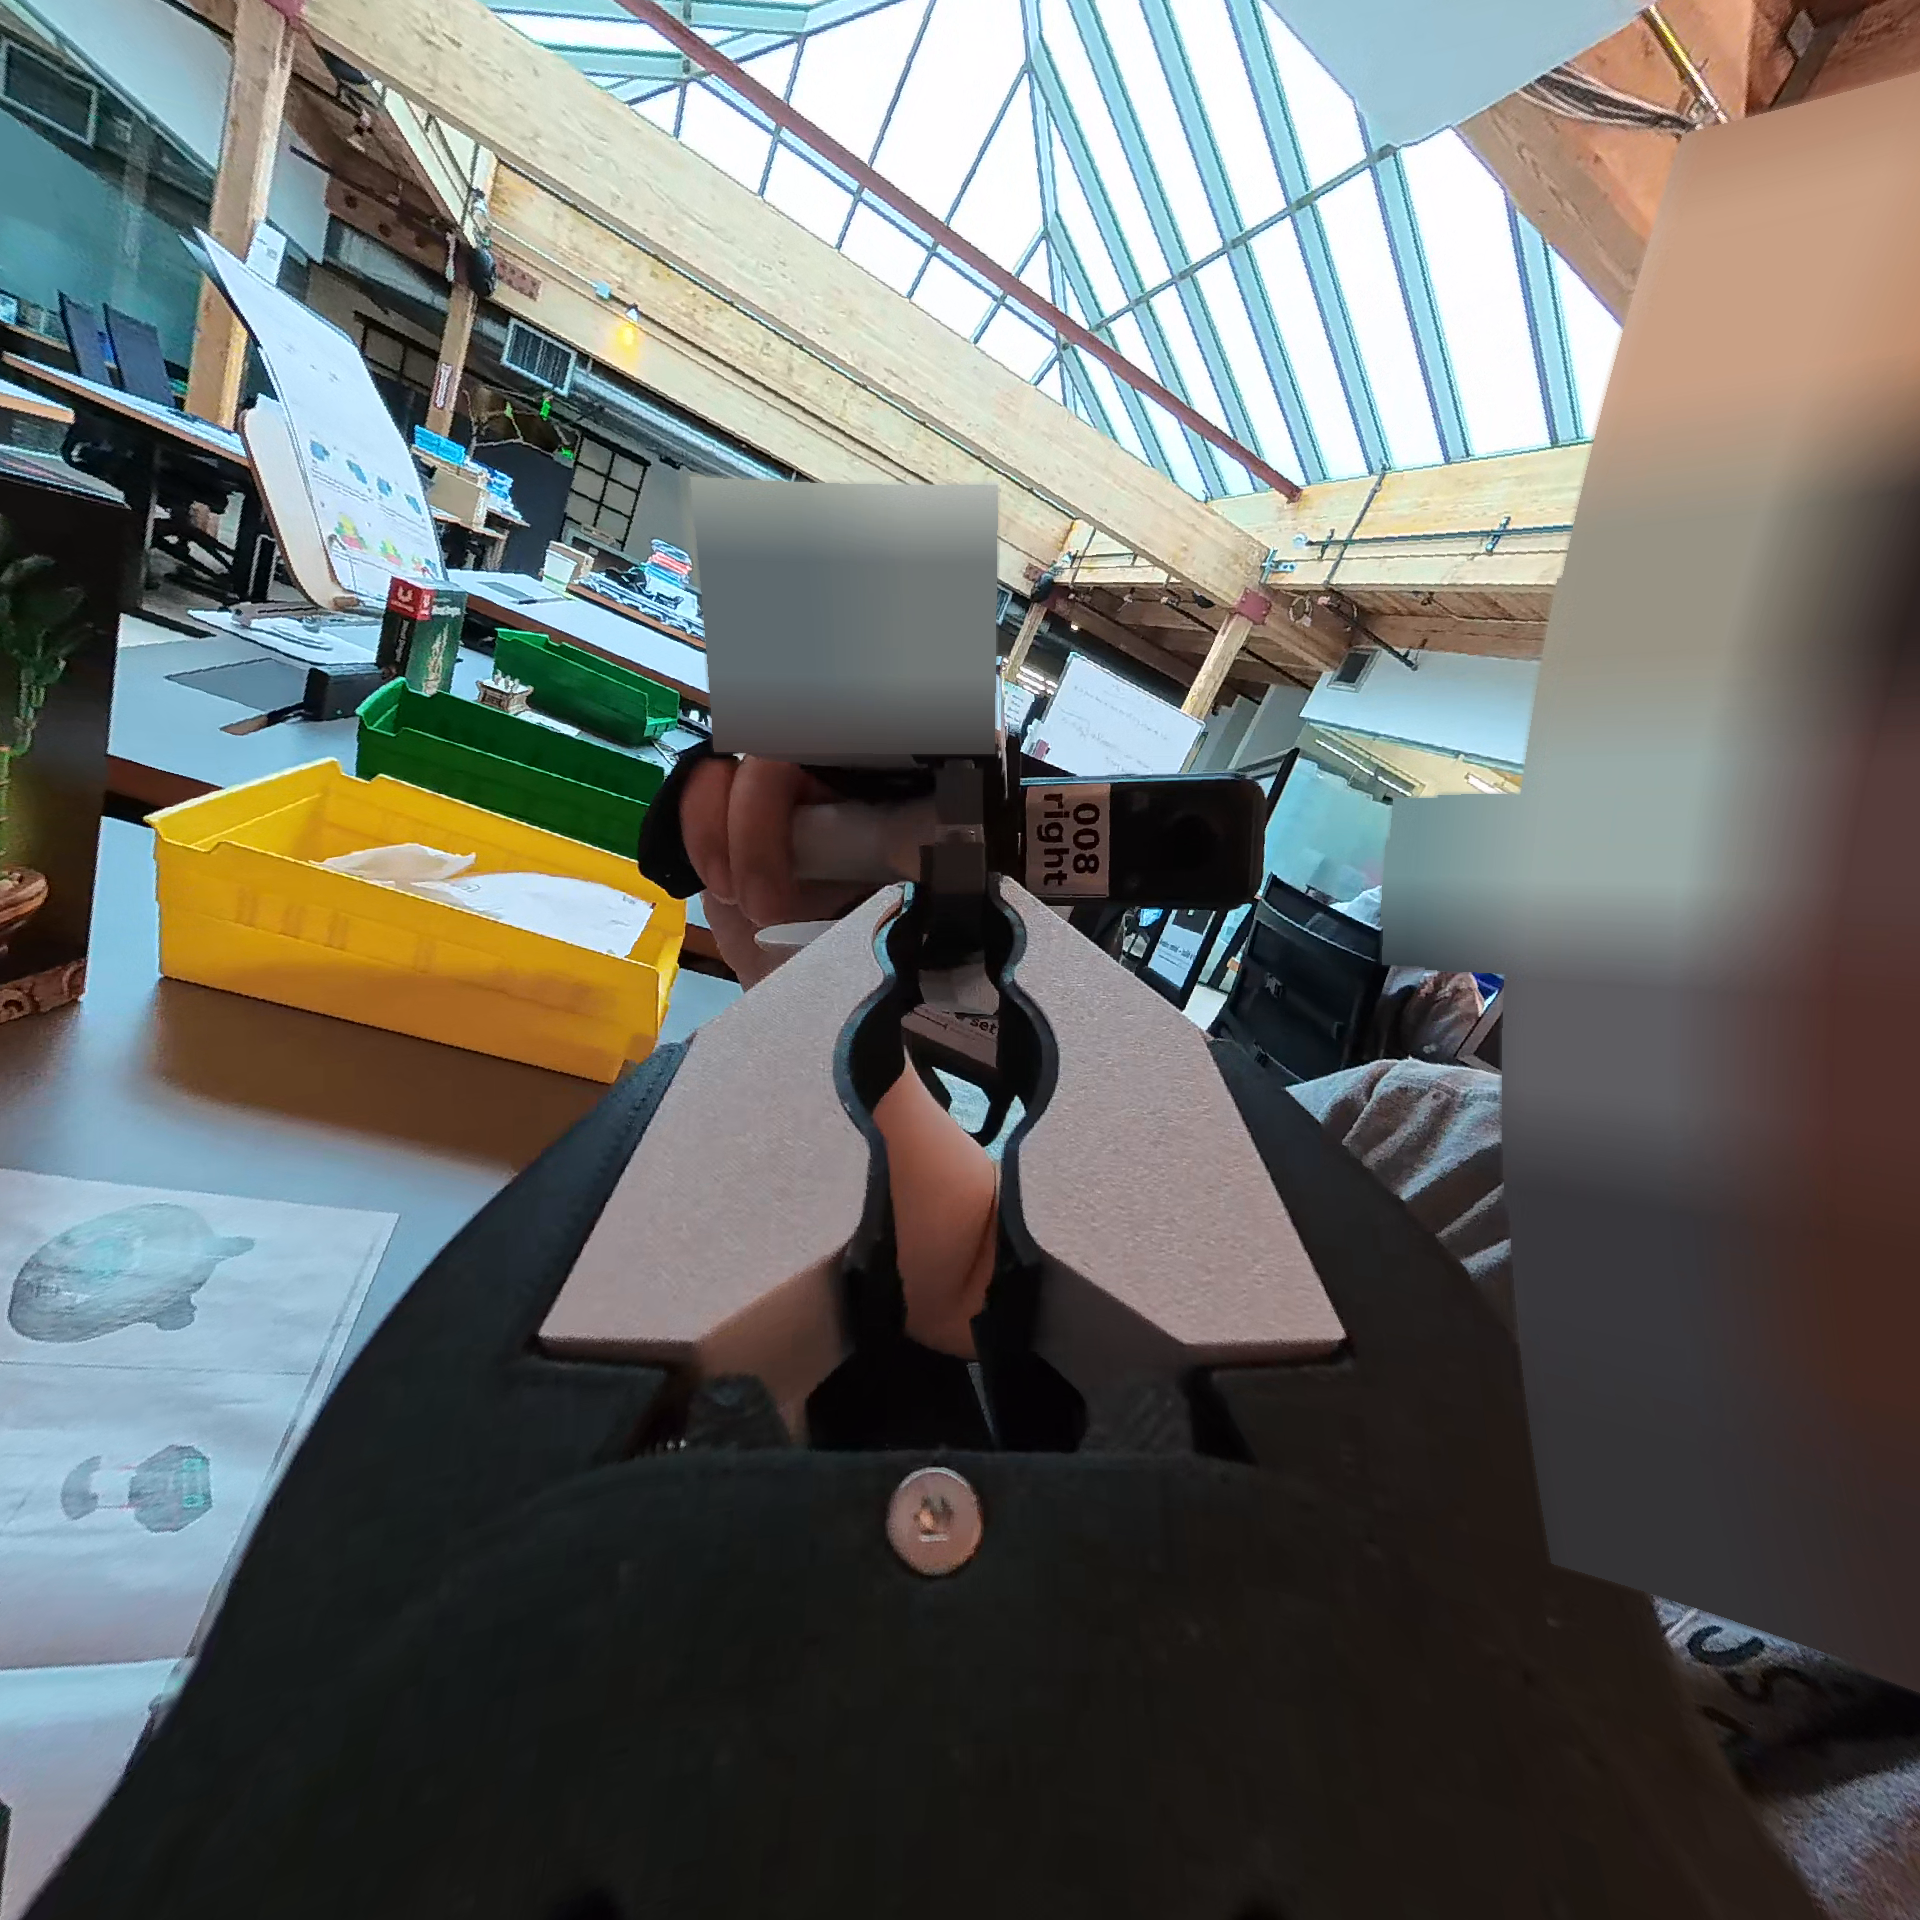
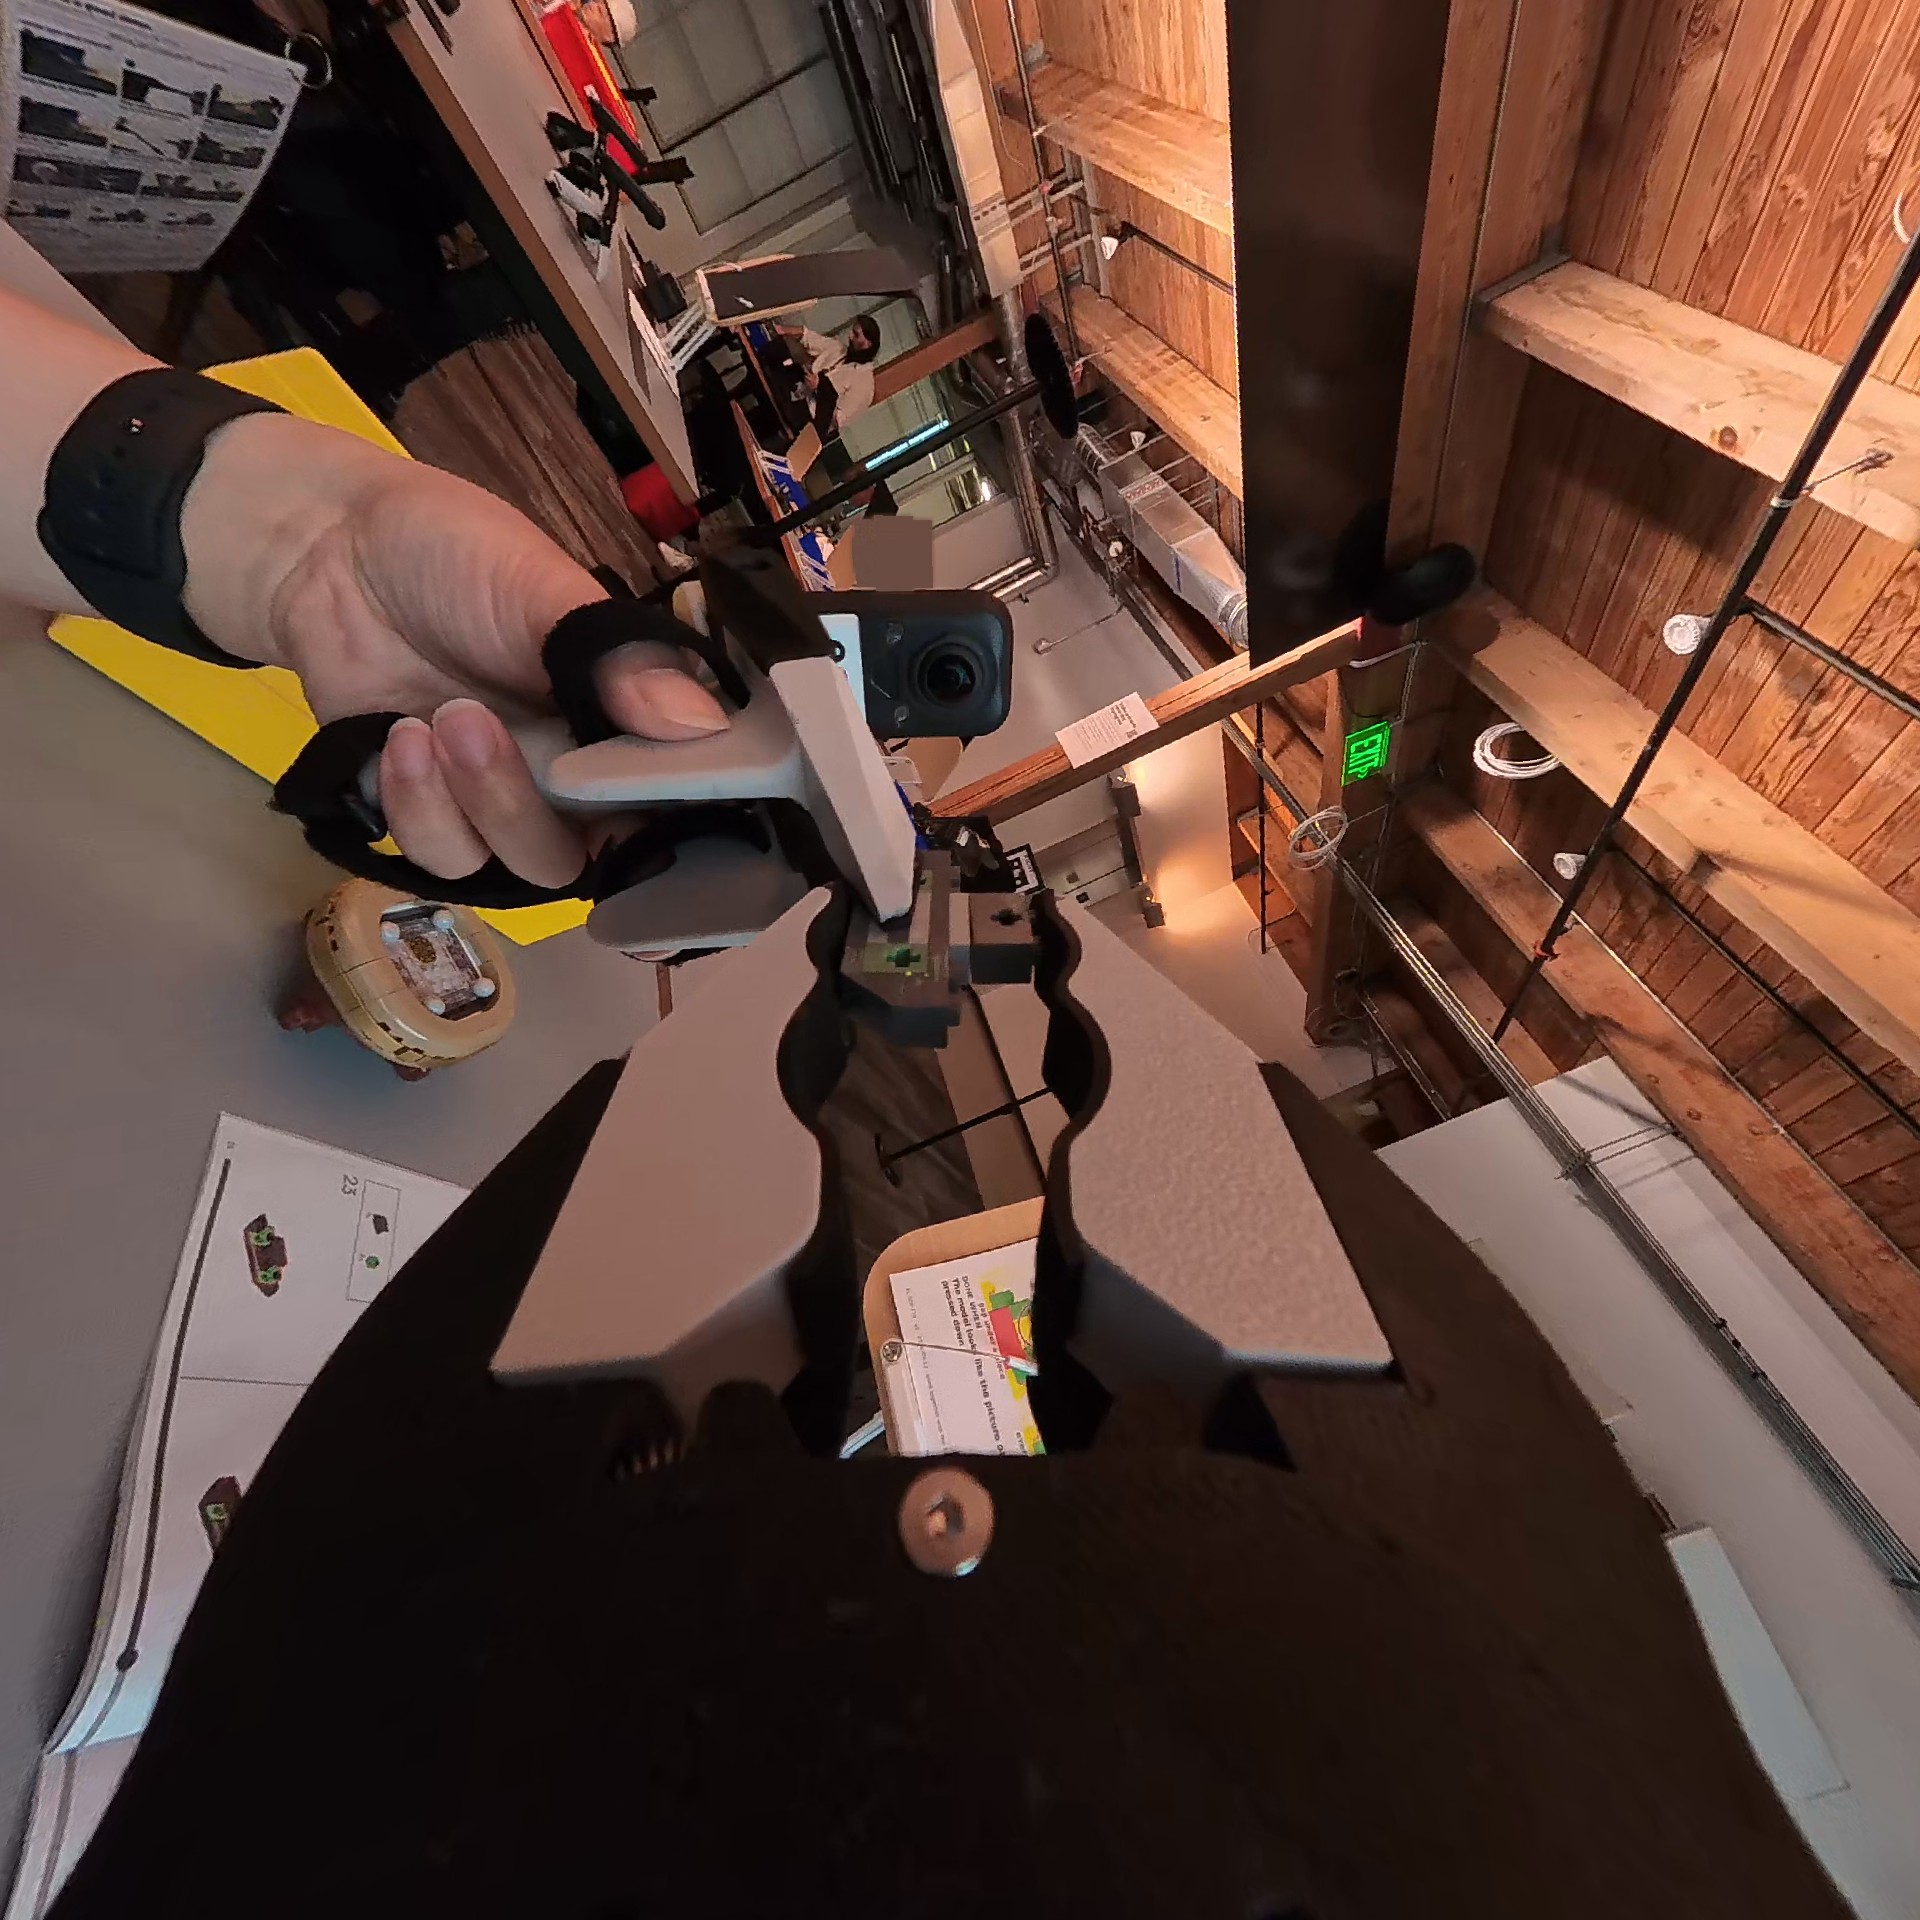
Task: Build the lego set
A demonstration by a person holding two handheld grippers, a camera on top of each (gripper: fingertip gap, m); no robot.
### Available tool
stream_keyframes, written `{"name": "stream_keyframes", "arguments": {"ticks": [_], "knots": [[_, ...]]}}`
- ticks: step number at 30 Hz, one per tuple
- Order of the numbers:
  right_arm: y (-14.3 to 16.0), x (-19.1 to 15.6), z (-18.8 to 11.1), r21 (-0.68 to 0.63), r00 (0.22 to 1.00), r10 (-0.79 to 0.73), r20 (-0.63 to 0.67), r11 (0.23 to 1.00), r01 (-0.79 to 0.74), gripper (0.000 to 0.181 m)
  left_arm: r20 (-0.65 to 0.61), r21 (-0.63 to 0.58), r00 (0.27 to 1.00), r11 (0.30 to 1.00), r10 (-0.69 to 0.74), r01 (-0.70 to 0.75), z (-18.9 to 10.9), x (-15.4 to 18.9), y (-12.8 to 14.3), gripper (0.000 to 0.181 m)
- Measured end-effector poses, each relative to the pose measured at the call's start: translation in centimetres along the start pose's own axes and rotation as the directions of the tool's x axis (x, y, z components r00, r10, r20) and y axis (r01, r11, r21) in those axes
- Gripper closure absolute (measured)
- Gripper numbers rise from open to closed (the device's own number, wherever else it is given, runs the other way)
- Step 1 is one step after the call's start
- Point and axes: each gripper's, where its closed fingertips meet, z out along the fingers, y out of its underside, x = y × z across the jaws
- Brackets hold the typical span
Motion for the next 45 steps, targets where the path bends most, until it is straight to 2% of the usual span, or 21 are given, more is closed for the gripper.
{"name": "stream_keyframes", "arguments": {"ticks": [26,29,34,35,37,45], "knots": [[1.0,-1.1,-0.5,0.018,0.994,0.054,0.096,0.998,-0.056,0.149,0.047,-0.052,0.996,0.995,-0.079,0.081,0.2,-1.0,1.1,0.173],[0.3,-1.2,-0.2,0.043,0.993,0.071,0.099,0.996,-0.075,0.13,0.061,-0.074,0.995,0.994,-0.077,0.082,0.2,-1.2,1.4,0.172],[0.9,-1.8,0.3,0.002,0.991,0.07,0.118,0.998,-0.071,0.137,0.038,-0.073,0.997,0.995,-0.066,0.069,0.5,-0.8,1.4,0.173],[0.7,-1.8,0.2,0.017,0.99,0.078,0.118,0.997,-0.08,0.145,0.042,-0.082,0.997,0.995,-0.06,0.063,0.5,-0.8,1.5,0.173],[0.4,-1.6,0.3,0.051,0.99,0.094,0.107,0.994,-0.1,0.148,0.034,-0.075,0.997,0.995,-0.066,0.068,0.6,-0.6,1.5,0.172],[0.8,-1.6,0.3,0.049,0.989,0.109,0.1,0.992,-0.114,0.147,0.043,-0.069,0.996,0.994,-0.081,0.084,0.5,-1.0,1.5,0.173]]}}
